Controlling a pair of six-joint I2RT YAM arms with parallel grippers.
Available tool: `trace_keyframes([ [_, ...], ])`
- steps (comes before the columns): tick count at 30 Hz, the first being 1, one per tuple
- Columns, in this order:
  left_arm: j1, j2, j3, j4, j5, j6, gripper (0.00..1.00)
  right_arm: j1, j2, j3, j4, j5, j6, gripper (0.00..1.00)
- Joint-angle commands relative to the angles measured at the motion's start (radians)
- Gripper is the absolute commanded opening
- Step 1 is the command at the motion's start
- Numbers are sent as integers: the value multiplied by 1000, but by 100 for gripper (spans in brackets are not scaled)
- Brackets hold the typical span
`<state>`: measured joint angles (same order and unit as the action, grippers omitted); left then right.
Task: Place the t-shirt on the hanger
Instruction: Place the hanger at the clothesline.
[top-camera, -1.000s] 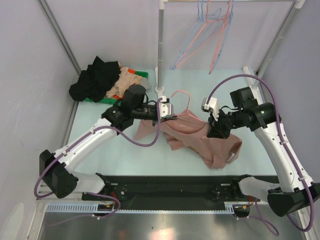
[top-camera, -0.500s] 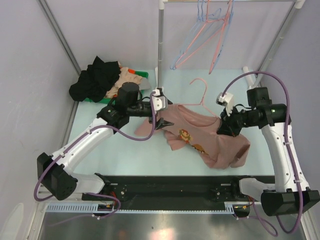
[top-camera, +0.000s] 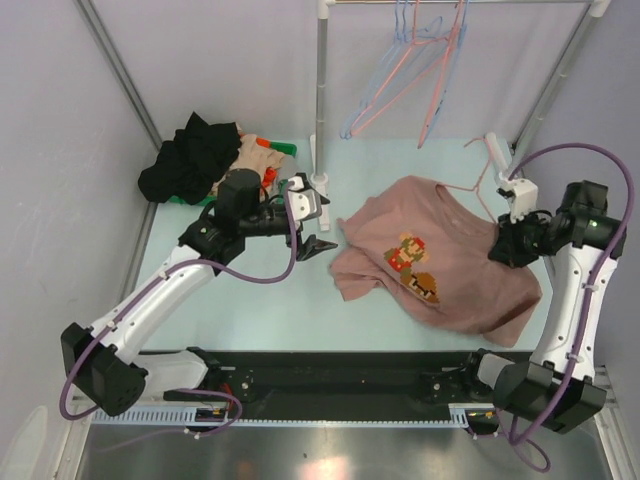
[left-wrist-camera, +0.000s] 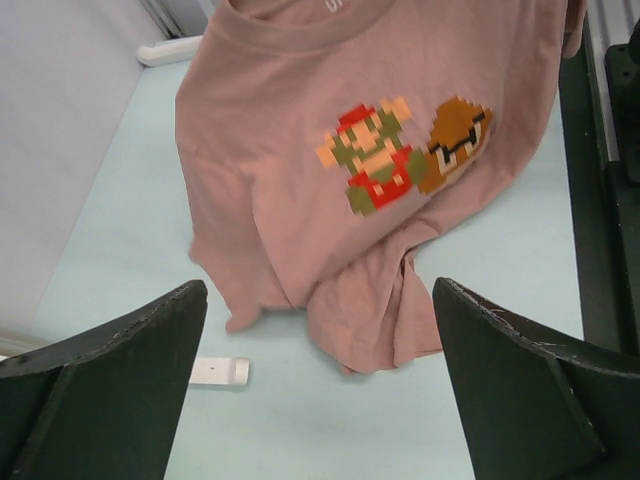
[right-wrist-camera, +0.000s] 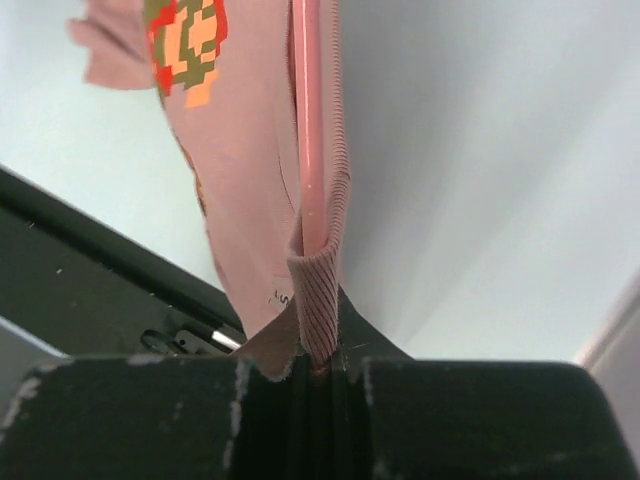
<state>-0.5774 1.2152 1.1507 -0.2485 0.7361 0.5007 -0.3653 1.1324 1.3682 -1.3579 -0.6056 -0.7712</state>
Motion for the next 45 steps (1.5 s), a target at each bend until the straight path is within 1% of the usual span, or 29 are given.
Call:
trace_keyframes([
  [1, 7, -40, -37, 37, 11, -39, 100, -118, 26, 43, 78, 21, -13, 0],
  [2, 7, -48, -43, 38, 14, -40, 100, -126, 35, 83, 110, 26, 40, 0],
  [3, 7, -48, -49, 41, 17, -44, 100, -130, 44, 106, 170, 26, 67, 0],
  [5, 7, -49, -57, 40, 19, -47, 100, -130, 82, 162, 238, 27, 130, 0],
  [6, 7, -52, -59, 40, 16, -48, 100, -132, 99, 225, 305, 41, 198, 0],
  [8, 7, -57, -65, 43, 14, -56, 100, -132, 166, 287, 354, 50, 251, 0],
  [9, 7, -65, -68, 49, 11, -59, 100, -132, 191, 348, 403, 61, 304, 0],
  [12, 7, -77, -88, 61, 11, -73, 100, -127, 276, 437, 482, 86, 401, 0],
  [13, 7, -82, -97, 66, 9, -76, 100, -124, 300, 509, 490, 87, 427, 0],
  [15, 7, -88, -106, 72, 11, -91, 100, -121, 389, 589, 505, 90, 470, 0],
  [16, 7, -92, -115, 78, 11, -96, 100, -121, 421, 667, 514, 89, 519, 0],
  [17, 7, -95, -120, 84, 9, -100, 100, -113, 450, 704, 523, 104, 533, 0],
  [18, 7, -98, -126, 89, 9, -111, 100, -106, 510, 750, 528, 112, 544, 0],
  [19, 7, -100, -134, 94, 9, -114, 100, -97, 538, 794, 525, 115, 546, 0],
  [20, 7, -105, -137, 94, 9, -116, 100, -72, 564, 883, 523, 127, 547, 0],
  [24, 7, -124, -155, 94, -4, -117, 100, -31, 684, 1069, 513, 194, 553, 0],
  [27, 7, -141, -177, 94, -10, -117, 100, -8, 742, 1128, 514, 240, 543, 0],
  [35, 7, -161, -212, 92, -20, -120, 100, 34, 825, 1143, 476, 360, 506, 0],
  [39, 8, -171, -220, 94, -24, -125, 100, 34, 863, 1178, 468, 379, 495, 0],
  [45, 8, -177, -227, 91, -30, -126, 100, 37, 897, 1177, 477, 397, 471, 0],
])
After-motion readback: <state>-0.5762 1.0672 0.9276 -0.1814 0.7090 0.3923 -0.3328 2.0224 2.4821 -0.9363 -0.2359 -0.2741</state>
